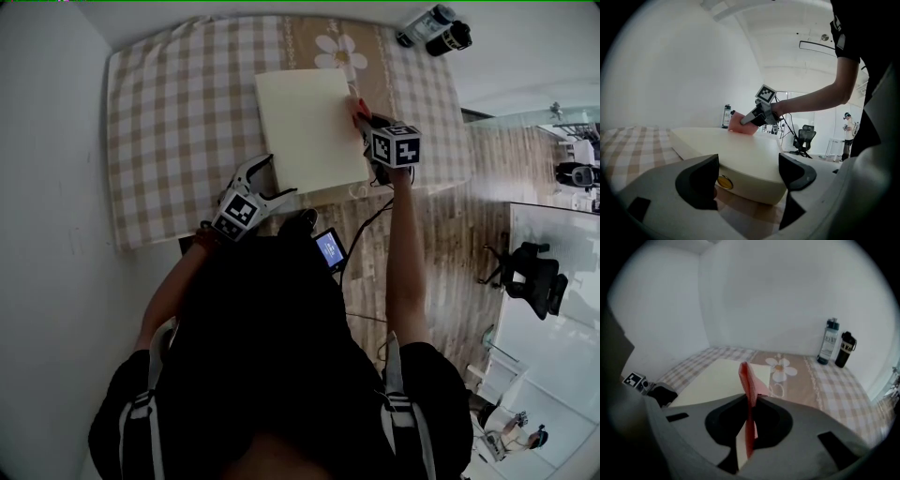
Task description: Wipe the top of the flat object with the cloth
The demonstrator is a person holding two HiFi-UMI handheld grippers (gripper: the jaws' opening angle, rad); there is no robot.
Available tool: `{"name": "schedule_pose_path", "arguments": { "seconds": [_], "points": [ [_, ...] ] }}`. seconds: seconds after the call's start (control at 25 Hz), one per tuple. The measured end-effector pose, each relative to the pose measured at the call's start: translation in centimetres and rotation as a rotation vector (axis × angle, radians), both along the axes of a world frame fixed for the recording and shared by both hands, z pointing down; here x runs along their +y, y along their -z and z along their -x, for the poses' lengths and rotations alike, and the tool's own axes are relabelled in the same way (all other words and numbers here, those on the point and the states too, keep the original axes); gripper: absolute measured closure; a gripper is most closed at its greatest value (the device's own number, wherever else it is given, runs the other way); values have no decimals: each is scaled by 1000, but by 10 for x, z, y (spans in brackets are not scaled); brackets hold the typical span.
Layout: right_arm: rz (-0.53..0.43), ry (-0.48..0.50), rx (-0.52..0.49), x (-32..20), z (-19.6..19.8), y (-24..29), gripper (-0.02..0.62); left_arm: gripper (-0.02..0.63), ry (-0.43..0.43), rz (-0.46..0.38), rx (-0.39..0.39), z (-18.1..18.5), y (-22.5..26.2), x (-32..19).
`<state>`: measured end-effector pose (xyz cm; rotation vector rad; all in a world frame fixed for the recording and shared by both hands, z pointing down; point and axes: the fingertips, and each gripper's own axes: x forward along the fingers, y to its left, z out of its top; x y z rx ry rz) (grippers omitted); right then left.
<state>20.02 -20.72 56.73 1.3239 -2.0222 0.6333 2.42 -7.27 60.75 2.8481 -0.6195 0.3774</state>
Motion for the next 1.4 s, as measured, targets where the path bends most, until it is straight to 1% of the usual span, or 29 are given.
{"name": "schedule_pose_path", "arguments": {
  "seconds": [0.08,0.16,0.24,0.36,0.6,0.92,1.2,1.4],
  "points": [
    [80,19,-33,8,12,-23,581,193,0,4,-4,0,0,0],
    [132,13,-57,13,18,-38,581,194,0,4,-8,0,0,0],
    [148,-12,-98,14,21,-42,581,194,-2,-3,-4,0,0,0],
    [178,-37,-185,16,27,-41,581,193,-1,-2,-2,1,-1,0],
    [199,-23,-263,22,44,-42,581,193,0,-2,-4,1,-1,-1],
    [212,-4,-276,28,58,-42,581,193,-1,1,-6,1,-2,0],
    [221,-22,-268,33,65,-43,581,194,-1,-3,-4,0,-2,-1],
    [228,0,-276,39,77,-44,581,193,7,-10,4,0,-3,-2]
  ]
}}
